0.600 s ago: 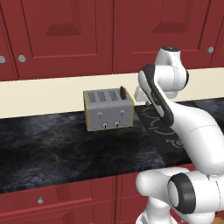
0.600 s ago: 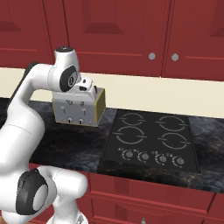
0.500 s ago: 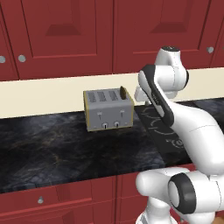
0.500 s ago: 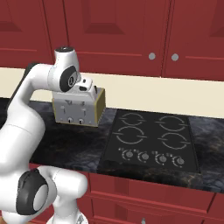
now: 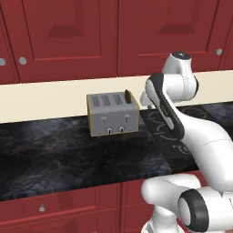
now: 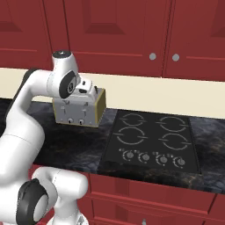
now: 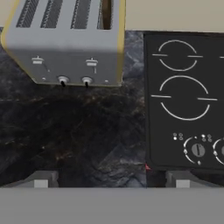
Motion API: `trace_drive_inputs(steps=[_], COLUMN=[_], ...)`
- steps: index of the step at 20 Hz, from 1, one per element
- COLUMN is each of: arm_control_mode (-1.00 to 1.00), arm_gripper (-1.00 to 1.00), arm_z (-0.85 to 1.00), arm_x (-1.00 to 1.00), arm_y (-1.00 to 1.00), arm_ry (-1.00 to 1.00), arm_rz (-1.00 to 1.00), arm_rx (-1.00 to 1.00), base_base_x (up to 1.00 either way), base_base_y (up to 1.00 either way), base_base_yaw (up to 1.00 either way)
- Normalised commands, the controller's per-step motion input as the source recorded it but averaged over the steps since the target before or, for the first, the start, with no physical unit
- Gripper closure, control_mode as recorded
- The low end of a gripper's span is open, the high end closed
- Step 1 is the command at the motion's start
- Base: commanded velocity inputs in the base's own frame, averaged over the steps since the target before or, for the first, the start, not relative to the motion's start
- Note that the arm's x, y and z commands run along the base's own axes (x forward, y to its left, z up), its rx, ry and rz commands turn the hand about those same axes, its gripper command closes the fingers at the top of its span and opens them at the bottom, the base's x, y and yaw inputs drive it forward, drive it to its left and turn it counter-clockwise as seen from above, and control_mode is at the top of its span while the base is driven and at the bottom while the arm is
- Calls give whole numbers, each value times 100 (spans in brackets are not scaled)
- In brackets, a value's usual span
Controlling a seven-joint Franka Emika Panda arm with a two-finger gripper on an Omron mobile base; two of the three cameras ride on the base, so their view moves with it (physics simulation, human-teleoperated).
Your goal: Start the toaster. Once the lever pops up, take the bread to the plate on the dining counter.
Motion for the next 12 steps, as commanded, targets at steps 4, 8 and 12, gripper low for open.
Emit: trace_drive_inputs(steps=[4, 8, 12], arm_control_mode=[-100, -100, -100], arm_gripper=[-100, -100, -100], arm_z=[-12, -6, -1], arm_x=[-1, 0, 0], arm_y=[11, 15, 15], arm_ry=[-21, -16, -7], arm_rz=[0, 0, 0], arm_rx=[0, 0, 0], base_base_x=[0, 0, 0], base_base_y=[0, 0, 0], base_base_yaw=[0, 0, 0])
